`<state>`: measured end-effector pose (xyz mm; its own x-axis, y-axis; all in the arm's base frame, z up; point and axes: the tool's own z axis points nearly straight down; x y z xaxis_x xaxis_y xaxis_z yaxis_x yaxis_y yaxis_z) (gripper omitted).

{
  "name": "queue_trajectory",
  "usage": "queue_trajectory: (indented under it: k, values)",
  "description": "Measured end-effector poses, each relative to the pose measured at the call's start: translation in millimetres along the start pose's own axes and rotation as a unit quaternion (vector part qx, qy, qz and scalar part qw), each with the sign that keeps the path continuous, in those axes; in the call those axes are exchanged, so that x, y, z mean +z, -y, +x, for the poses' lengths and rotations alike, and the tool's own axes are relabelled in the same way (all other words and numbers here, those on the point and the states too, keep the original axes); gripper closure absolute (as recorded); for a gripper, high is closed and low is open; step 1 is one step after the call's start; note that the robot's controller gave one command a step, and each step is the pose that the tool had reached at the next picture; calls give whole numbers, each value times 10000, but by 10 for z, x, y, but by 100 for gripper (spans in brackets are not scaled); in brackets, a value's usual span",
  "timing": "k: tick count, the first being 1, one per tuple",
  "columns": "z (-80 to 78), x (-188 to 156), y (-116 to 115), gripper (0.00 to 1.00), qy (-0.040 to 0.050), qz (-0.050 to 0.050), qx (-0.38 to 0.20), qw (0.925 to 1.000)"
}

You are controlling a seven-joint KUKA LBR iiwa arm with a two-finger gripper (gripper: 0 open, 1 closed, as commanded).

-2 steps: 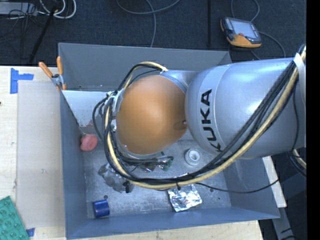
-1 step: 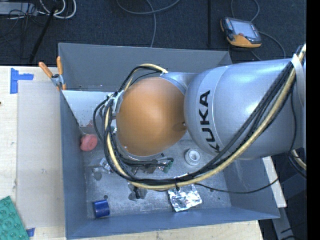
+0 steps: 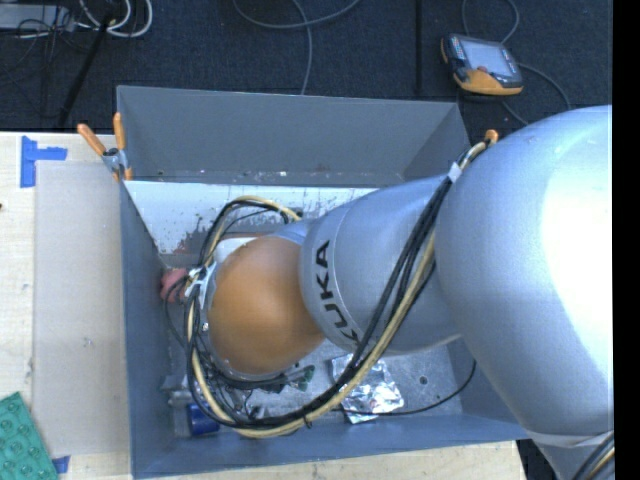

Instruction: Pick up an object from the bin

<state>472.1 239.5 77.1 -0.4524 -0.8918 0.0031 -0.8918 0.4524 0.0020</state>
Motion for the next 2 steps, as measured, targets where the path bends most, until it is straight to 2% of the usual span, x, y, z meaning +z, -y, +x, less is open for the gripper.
queue_trajectory:
  k: [1, 2]
  values:
    - [-9, -38, 7, 100, 16, 3, 32, 10000]
    - [-149, -1484, 263, 100, 52, 38, -102, 9999]
